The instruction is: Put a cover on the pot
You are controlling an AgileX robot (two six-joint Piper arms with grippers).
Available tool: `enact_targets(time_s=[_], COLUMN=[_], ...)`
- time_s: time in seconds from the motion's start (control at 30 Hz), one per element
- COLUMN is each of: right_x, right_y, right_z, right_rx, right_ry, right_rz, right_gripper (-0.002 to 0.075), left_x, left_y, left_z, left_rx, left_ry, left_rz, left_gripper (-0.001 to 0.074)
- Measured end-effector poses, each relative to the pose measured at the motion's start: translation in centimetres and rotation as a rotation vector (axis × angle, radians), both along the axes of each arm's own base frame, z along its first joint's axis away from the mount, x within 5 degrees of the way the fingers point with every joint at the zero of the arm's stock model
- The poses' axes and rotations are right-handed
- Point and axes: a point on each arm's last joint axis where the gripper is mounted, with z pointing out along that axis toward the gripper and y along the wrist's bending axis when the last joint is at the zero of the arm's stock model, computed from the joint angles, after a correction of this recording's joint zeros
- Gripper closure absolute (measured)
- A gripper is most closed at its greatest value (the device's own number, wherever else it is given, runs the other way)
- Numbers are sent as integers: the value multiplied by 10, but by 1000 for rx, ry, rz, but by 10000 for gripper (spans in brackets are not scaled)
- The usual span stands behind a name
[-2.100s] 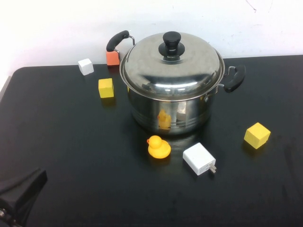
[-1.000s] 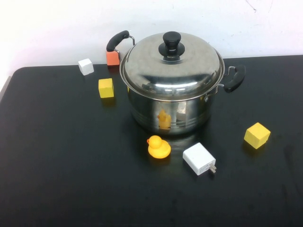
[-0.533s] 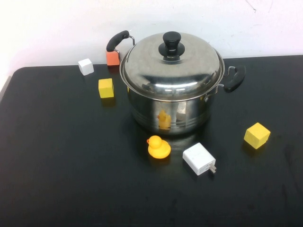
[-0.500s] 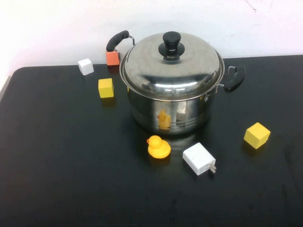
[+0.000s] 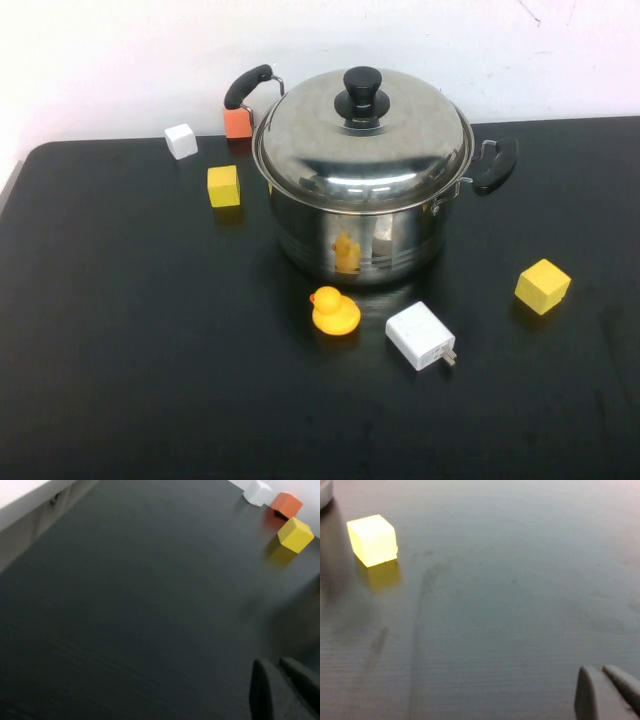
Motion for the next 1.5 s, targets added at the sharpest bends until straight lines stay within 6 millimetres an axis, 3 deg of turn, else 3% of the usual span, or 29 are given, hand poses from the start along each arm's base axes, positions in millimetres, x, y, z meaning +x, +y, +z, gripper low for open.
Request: enact_targets(time_s=[0.37, 0.9, 1.17, 1.5], right_x=[0, 0, 0, 0], right_y=[0, 0, 0, 0], right_z=[0, 0, 0, 0], right_rx=[0, 0, 0, 0], right_ry=[0, 0, 0, 0], right_rz=[0, 0, 0, 0], right_gripper=[728, 728, 728, 728], left_x=[1, 1, 1, 1], left_y=[-5, -6, -6, -8], left_z=[2, 2, 2, 2], left_rx=[228, 226, 396, 345], left_ry=[-28, -32, -37, -41], left_rz=[-132, -139, -191, -192], left_gripper=[736, 736, 736, 736])
